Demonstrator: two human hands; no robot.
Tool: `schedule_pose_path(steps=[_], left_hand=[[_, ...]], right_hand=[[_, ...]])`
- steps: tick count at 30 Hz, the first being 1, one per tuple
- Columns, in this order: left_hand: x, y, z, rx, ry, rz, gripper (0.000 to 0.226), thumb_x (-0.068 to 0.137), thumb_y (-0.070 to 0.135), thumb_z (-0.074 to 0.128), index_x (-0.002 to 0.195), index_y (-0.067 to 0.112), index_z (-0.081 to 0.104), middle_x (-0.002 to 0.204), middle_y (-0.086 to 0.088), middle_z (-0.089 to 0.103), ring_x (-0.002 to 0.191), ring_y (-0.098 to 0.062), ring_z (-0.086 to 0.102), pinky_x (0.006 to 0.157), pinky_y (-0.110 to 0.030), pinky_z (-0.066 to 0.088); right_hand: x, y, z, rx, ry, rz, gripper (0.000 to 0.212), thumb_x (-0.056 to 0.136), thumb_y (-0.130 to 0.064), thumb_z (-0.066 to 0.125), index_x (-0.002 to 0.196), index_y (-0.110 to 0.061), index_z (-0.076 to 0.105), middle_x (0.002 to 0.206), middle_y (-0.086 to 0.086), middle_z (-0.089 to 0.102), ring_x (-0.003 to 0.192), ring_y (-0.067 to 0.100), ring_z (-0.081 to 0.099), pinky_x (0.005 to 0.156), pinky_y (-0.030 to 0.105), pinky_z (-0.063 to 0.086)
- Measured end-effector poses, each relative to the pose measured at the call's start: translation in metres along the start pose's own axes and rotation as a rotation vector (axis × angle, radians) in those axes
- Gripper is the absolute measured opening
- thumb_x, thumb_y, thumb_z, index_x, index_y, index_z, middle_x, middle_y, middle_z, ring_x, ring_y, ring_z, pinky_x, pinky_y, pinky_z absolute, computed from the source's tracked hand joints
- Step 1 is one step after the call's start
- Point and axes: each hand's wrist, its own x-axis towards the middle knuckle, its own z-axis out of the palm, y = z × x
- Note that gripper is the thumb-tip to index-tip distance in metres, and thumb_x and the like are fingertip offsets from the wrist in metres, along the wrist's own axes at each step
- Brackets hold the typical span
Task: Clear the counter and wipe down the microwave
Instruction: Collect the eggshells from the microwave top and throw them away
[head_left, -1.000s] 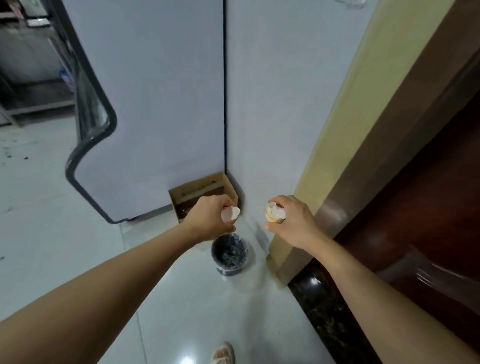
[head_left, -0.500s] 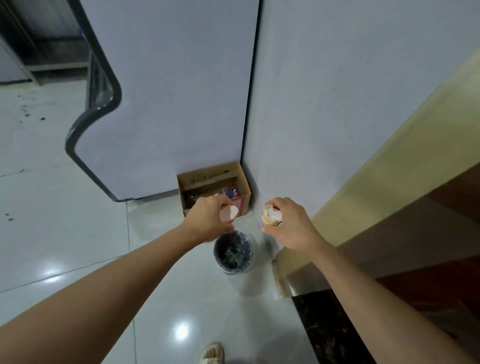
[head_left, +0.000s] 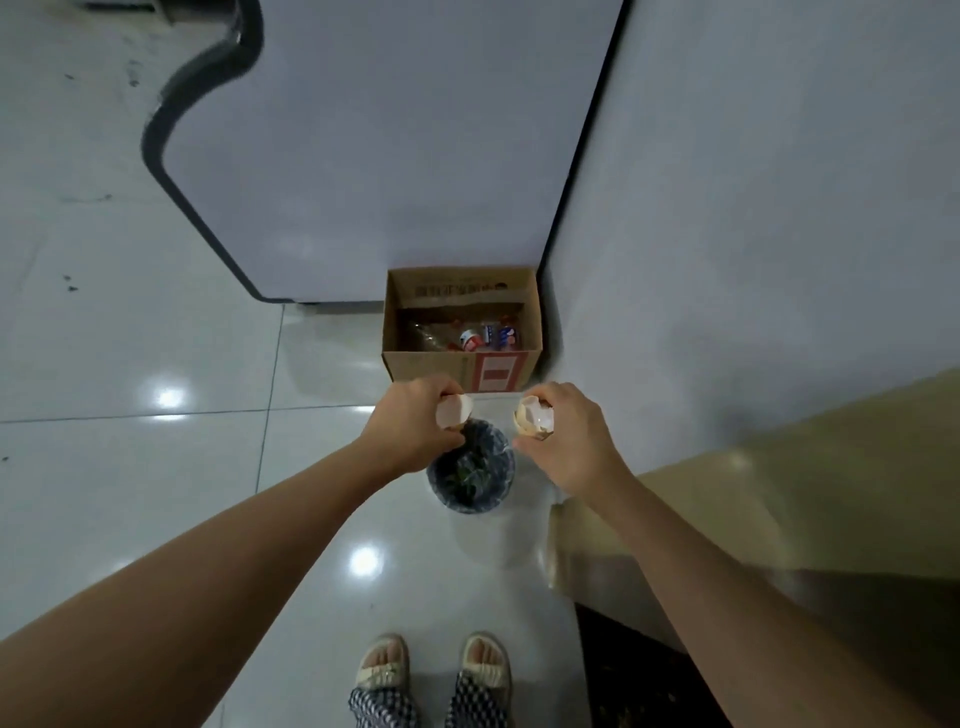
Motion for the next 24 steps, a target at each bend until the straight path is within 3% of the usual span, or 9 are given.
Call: schedule_pose_path(steps=[5,13,18,24], left_hand=[[0.039,-0.035,0.058,-0.018,-0.004,-0.064,0.051,0.073,0.024,0.079,0.118,0.019,0.057,0.117,-0.004,0.063,0.103,-0.020,0.058,0.083,-0.029,0.050],[0.103,-0.125,0.174,-0.010,-0.011,-0.099,0.050,0.073,0.026,0.077,0.118,0.018,0.057,0.112,-0.004,0.065,0.095,-0.020,0.058,0.073,-0.026,0.046],[0.144,-0.177,0.243,0.002,0.014,-0.088,0.052,0.073,0.025,0.078,0.121,0.019,0.056,0.115,-0.004,0.065,0.100,-0.023,0.059,0.078,-0.030,0.048],[0.190,-0.229,0.314,0.057,0.002,-0.039,0.053,0.073,0.022,0.078,0.121,0.018,0.056,0.115,-0.006,0.065,0.104,-0.024,0.059,0.084,-0.032,0.048]], right_hand=[[0.030,0.046,0.052,0.014,-0.027,0.009,0.046,0.069,-0.019,0.081,0.109,-0.017,0.058,0.102,-0.006,0.051,0.091,0.010,0.046,0.079,0.018,0.035],[0.072,0.141,0.168,-0.008,-0.087,0.014,0.048,0.067,-0.010,0.080,0.111,-0.008,0.059,0.108,0.007,0.055,0.096,0.021,0.052,0.073,0.018,0.033],[0.098,0.196,0.246,-0.031,-0.105,0.007,0.049,0.067,-0.010,0.081,0.110,-0.007,0.058,0.110,0.008,0.055,0.096,0.021,0.053,0.073,0.015,0.032],[0.133,0.247,0.327,-0.094,-0.135,-0.014,0.052,0.071,-0.015,0.079,0.116,-0.008,0.055,0.118,0.011,0.053,0.106,0.025,0.051,0.086,0.026,0.039]])
